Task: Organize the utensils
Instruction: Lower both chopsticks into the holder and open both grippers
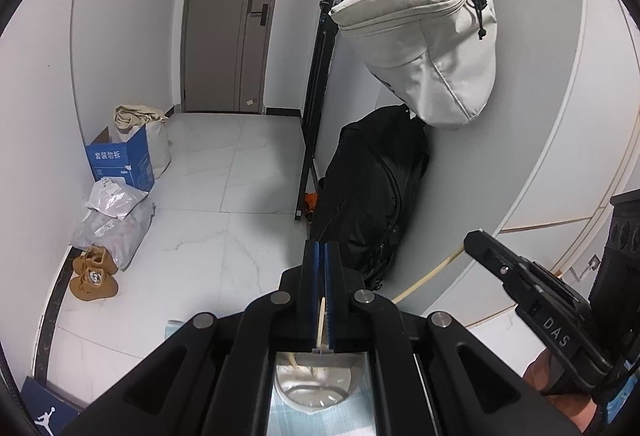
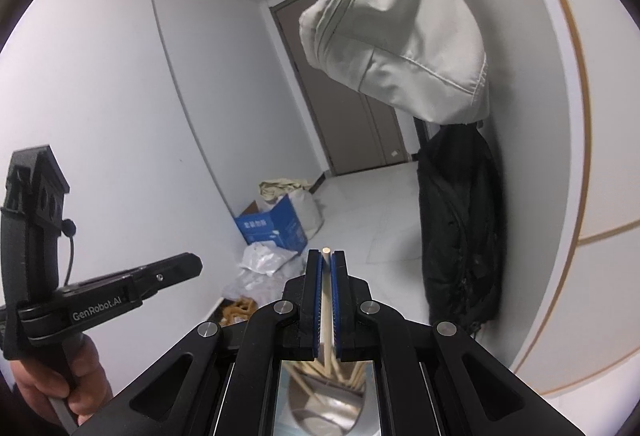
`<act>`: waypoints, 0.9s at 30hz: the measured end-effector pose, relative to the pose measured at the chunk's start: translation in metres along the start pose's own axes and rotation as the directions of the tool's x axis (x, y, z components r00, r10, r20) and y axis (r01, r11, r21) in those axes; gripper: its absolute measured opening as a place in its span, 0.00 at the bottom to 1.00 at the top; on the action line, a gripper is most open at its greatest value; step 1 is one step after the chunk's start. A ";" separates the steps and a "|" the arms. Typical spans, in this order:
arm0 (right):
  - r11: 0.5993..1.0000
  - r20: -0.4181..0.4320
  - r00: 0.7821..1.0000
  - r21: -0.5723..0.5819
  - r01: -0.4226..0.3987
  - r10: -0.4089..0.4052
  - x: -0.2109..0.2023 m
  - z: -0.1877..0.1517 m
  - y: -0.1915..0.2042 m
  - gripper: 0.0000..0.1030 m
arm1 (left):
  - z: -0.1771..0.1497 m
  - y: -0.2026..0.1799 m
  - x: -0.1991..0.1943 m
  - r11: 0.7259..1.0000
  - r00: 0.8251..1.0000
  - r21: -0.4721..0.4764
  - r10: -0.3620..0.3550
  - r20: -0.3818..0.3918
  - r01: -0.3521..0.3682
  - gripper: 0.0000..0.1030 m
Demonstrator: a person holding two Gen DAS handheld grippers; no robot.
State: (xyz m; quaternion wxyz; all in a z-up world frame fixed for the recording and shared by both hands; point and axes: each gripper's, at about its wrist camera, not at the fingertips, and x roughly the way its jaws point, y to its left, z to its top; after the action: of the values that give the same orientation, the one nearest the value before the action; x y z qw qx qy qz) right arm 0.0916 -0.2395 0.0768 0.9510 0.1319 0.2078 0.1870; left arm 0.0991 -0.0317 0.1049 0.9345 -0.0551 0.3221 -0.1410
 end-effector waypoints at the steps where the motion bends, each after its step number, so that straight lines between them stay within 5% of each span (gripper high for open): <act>1: 1.000 -0.007 1.000 -0.006 0.000 0.000 0.004 0.000 -0.001 0.03 | 0.000 0.000 0.004 1.000 1.000 -0.001 -0.005 -0.001 0.005 0.00; 9: 0.999 -0.115 0.993 -0.009 0.040 -0.040 0.052 -0.027 -0.014 0.03 | -0.019 0.020 0.034 0.997 0.996 -0.042 -0.067 -0.058 0.065 0.00; 17: 0.997 -0.240 0.970 -0.073 0.007 -0.024 0.085 -0.051 -0.003 0.07 | -0.032 0.043 0.046 0.995 0.991 -0.101 -0.034 -0.130 0.021 0.00; 20: 0.999 -0.245 0.970 -0.033 -0.001 -0.007 0.083 -0.055 -0.006 0.17 | -0.032 0.046 0.047 0.994 0.989 -0.105 0.002 -0.151 -0.018 0.01; 21: 1.000 -0.243 0.970 -0.023 -0.004 -0.002 0.080 -0.055 -0.008 0.23 | -0.033 0.046 0.047 0.994 0.988 -0.105 0.011 -0.154 -0.028 0.04; 23: 1.000 -0.223 0.975 -0.007 -0.004 0.002 0.072 -0.054 -0.008 0.33 | -0.034 0.045 0.042 0.993 0.989 -0.108 0.026 -0.143 -0.042 0.30; 25: 1.000 -0.210 0.978 -0.005 -0.008 0.007 0.066 -0.051 -0.007 0.33 | -0.037 0.044 0.032 0.992 0.994 -0.114 0.038 -0.105 -0.050 0.47; 27: 1.000 -0.196 0.981 -0.002 -0.003 0.002 0.055 -0.050 -0.007 0.41 | -0.038 0.043 0.023 0.992 0.997 -0.113 0.052 -0.065 -0.059 0.48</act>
State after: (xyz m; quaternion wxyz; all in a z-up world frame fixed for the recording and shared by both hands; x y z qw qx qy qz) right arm 0.1176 -0.2141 0.0113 0.9259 0.1123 0.2999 0.2004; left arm 0.1030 0.0017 0.0535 0.9230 -0.0954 0.3597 -0.0978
